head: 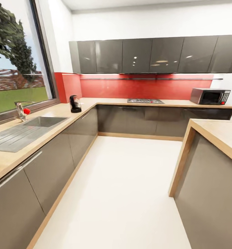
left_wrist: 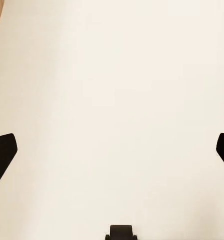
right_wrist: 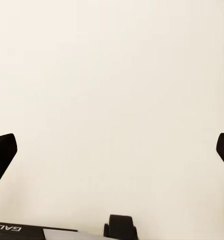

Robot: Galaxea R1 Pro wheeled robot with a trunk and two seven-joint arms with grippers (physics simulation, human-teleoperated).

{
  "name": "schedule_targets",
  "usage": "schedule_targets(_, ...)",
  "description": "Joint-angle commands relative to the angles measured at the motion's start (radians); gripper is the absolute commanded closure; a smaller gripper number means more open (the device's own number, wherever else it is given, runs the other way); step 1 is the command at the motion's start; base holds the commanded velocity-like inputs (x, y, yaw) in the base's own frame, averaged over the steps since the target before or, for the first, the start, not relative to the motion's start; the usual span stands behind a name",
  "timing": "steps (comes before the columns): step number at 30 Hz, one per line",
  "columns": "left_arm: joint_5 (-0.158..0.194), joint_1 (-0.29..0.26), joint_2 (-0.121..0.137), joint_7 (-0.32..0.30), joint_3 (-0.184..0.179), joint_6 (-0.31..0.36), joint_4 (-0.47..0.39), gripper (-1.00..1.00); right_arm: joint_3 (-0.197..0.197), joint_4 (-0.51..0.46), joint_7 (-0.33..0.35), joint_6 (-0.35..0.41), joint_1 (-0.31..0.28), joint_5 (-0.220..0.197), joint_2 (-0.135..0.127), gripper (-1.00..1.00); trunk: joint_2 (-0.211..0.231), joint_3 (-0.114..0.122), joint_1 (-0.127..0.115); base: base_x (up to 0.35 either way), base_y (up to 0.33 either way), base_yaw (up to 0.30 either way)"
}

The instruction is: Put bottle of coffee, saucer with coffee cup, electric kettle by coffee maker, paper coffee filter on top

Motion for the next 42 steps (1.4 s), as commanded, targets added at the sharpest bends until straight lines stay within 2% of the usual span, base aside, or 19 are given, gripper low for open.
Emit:
schedule_targets(1,0.000,0.000,0.000,0.000,0.000,0.000,-0.002,-1.00,0.004,0.000,0.000,-0.001,0.000,0.000,-0.001,-1.00,0.000,-0.001,0.001,0.314,-0.106,0.000)
schedule_targets(14,0.000,0.000,0.000,-0.001,0.000,0.000,0.000,-1.00,0.004,0.001,0.001,0.001,0.000,0.000,0.001,-1.00,0.000,-0.001,0.001,0.322,-0.030,0.065)
schedule_targets(42,0.000,0.000,0.000,0.000,0.000,0.000,0.000,-1.00,0.007,0.029,0.000,-0.001,0.001,0.003,0.001,-1.00,0.000,-0.001,0.001,0.325,0.000,0.002)
